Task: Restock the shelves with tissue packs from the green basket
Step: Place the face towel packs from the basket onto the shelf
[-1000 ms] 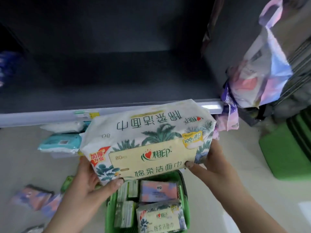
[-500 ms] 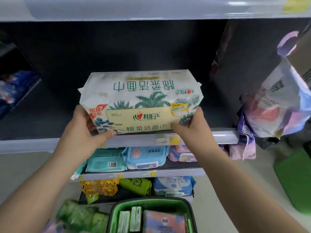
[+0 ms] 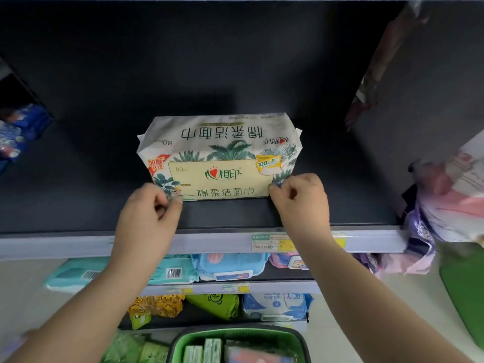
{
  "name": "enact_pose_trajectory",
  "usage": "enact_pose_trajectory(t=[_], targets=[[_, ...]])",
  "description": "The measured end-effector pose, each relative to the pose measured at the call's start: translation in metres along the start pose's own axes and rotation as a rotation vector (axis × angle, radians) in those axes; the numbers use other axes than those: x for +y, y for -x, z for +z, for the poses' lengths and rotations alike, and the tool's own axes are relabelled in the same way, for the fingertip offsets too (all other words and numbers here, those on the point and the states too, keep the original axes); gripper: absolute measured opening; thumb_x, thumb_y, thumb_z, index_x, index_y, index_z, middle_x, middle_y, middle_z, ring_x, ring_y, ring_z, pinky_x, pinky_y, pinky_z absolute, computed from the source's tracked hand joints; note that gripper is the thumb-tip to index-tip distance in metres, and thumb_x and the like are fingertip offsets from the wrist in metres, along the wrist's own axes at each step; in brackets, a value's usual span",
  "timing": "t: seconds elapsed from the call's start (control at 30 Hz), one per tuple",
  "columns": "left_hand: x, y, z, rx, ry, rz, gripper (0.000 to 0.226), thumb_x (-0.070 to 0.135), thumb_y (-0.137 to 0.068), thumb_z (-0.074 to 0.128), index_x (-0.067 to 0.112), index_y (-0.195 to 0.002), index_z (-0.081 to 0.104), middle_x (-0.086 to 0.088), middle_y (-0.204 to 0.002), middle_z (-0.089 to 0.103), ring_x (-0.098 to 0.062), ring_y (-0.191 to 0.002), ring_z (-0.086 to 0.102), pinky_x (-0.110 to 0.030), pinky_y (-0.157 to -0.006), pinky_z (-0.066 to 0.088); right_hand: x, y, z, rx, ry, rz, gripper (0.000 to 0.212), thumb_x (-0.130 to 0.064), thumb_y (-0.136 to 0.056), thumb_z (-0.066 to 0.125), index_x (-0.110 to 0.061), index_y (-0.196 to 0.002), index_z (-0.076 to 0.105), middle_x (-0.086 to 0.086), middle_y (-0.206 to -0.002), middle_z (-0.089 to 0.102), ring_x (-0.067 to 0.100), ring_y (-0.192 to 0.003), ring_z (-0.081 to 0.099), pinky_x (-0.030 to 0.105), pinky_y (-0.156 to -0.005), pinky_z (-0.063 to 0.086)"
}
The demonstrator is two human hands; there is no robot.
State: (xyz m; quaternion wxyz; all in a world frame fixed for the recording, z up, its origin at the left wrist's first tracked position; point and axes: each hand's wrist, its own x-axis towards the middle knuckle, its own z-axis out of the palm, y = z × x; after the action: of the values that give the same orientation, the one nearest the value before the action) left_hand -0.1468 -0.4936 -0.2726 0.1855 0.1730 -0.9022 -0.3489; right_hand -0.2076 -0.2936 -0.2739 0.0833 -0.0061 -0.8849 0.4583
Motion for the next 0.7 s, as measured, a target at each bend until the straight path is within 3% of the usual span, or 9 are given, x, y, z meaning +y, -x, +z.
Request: enact_pose_trajectory(t=[0.1,0.17,0.23,0.33,0.4,0.5,0.63,0.7], targets=[[-0.004,-0.008,0.007,-0.126,-0.026,0.066,0.017,0.019,-0.089,0.057,0.014,-0.105,0.055,-0.002,-0.11,0.052,-0.016,-0.098,0.053,-0.032,-0.085,0.043,-0.001,-0.007,0.001,-0.098,0.004,0.002,0.02,-0.021,-0.086,0.059,-0.016,-0.068,0.054,-0.001,-0.103,0.043,0.001,-0.068,0.045,0.004,-0.058,0.034],[-0.005,-0.021,0.011,-0.165,-0.049,0.088,0.027,0.02,-0.089,0.056,0.016,-0.115,0.053,-0.003,-0.115,0.051,-0.014,-0.103,0.049,-0.029,-0.087,0.04,-0.004,-0.016,0.001,-0.18,0.022,0.022,0.006,-0.025,-0.087,0.058,-0.022,-0.082,0.062,-0.003,-0.111,0.044,0.006,-0.073,0.047,0.017,-0.066,0.037],[-0.003,-0.034,0.016,-0.203,-0.08,0.104,0.032,0.021,-0.089,0.056,0.018,-0.121,0.051,-0.004,-0.117,0.052,-0.013,-0.105,0.047,-0.026,-0.086,0.034,-0.006,-0.026,0.001,-0.235,0.09,0.047,0.016,-0.031,-0.087,0.056,-0.029,-0.101,0.064,-0.005,-0.118,0.044,0.01,-0.082,0.05,0.022,-0.074,0.036],[0.0,-0.054,0.024,-0.241,-0.14,0.133,0.041,0.021,-0.09,0.056,0.017,-0.13,0.046,-0.007,-0.127,0.051,-0.02,-0.116,0.047,-0.023,-0.086,0.032,-0.012,-0.039,0.002,-0.326,0.341,0.029,0.044,-0.035,-0.089,0.051,-0.037,-0.133,0.045,0.0,-0.132,0.039,0.021,-0.099,0.055,0.026,-0.074,0.039],[0.0,-0.065,0.031,-0.26,-0.268,0.204,0.049,0.027,-0.09,0.055,0.018,-0.136,0.04,-0.01,-0.135,0.046,-0.027,-0.121,0.044,-0.031,-0.094,0.036,-0.014,-0.048,0.007,-0.398,0.539,-0.041,0.06,-0.035,-0.09,0.05,-0.037,-0.144,0.023,0.005,-0.135,0.034,0.027,-0.1,0.055,0.028,-0.071,0.042],[0.0,-0.076,0.04,-0.237,-0.481,0.254,0.056,0.037,-0.09,0.051,0.021,-0.141,0.033,-0.01,-0.141,0.038,-0.034,-0.124,0.037,-0.043,-0.099,0.037,-0.018,-0.061,0.017,-0.43,0.694,-0.082,0.071,-0.036,-0.092,0.049,-0.038,-0.146,0.003,0.012,-0.133,0.031,0.028,-0.085,0.046,0.031,-0.065,0.038],[0.002,-0.093,0.047,-0.246,-0.598,0.26,0.063,0.049,-0.09,0.046,0.024,-0.144,0.027,-0.008,-0.145,0.033,-0.034,-0.125,0.033,-0.043,-0.099,0.034,-0.018,-0.079,0.025,-0.441,0.75,-0.029,0.07,-0.033,-0.096,0.042,-0.04,-0.147,-0.005,0.014,-0.136,0.033,0.033,-0.111,0.047,0.033,-0.068,0.036],[0.003,-0.103,0.049,-0.272,-0.626,0.247,0.067,0.055,-0.088,0.045,0.024,-0.144,0.025,-0.008,-0.146,0.033,-0.035,-0.126,0.033,-0.042,-0.099,0.034,-0.017,-0.089,0.028,-0.459,0.769,-0.032,0.069,-0.031,-0.097,0.04,-0.04,-0.147,-0.007,0.013,-0.134,0.041,0.033,-0.114,0.047,0.032,-0.07,0.037]])
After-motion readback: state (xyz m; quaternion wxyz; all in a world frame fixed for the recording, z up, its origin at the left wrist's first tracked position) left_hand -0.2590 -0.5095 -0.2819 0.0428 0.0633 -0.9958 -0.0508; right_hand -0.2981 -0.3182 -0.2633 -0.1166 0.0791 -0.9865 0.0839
